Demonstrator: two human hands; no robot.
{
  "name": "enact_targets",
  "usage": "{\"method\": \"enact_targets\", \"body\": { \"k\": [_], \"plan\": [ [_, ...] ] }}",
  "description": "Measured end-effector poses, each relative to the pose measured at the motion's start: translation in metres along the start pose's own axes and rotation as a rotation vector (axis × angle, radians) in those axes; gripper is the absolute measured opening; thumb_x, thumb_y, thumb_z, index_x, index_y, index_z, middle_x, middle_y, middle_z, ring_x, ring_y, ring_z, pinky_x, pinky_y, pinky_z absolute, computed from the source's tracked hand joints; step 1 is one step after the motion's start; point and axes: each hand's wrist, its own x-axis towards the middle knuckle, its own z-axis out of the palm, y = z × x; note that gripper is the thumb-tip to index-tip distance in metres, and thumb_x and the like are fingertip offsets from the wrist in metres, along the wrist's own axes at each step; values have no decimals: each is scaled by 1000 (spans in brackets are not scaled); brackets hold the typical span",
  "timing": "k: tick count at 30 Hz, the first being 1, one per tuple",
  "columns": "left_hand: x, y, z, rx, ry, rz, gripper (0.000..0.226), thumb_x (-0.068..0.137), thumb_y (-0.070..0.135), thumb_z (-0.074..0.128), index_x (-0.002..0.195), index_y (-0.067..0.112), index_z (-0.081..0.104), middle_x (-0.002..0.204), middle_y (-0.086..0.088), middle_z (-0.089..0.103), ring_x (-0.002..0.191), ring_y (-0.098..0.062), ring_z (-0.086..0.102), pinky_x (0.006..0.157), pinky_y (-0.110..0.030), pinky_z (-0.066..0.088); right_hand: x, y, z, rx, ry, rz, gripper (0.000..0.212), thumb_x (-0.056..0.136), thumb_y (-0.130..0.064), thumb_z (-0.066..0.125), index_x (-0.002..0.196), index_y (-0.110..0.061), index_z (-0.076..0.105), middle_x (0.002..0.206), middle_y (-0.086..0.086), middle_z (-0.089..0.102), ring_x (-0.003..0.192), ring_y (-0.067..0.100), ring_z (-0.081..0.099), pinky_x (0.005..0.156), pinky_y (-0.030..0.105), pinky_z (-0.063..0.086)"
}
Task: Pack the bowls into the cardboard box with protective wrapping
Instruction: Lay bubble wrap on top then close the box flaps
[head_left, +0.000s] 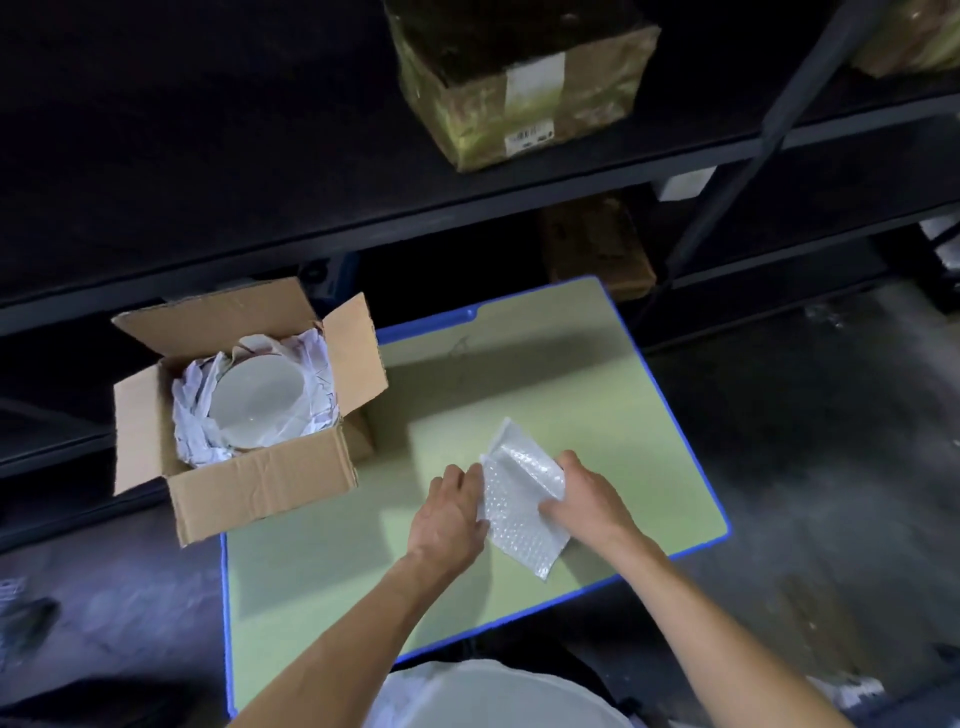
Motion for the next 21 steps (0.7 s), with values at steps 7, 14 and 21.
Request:
{"method": "enact_targets", "body": {
  "k": [7,14,21],
  "plan": [
    [-16,-21,-24,-206,73,-4,70,94,38,60,150,16,25,127,-5,51,115,-28,50,90,-40,47,-10,-23,-27,130,-192,-170,32,74,-33,71,89,-33,43,92,0,63,79,20,61,70,39,50],
    [-50,-24,-53,-276,259,52,18,95,22,54,106,13,43,72,0,52,63,-29,48,53,-35,21,-16,-56,-50,114,-225,-268,29,70,-52,69,87,-34,56,87,-11,66,76,9,63,63,25,46],
    [-80,-26,-92,-455,456,30,15,97,29,58,105,21,48,80,6,57,69,-16,52,61,-30,41,-12,-95,-60,128,-183,-371,19,76,-41,61,75,-23,54,71,-11,62,60,7,55,54,24,39]
  ]
}}
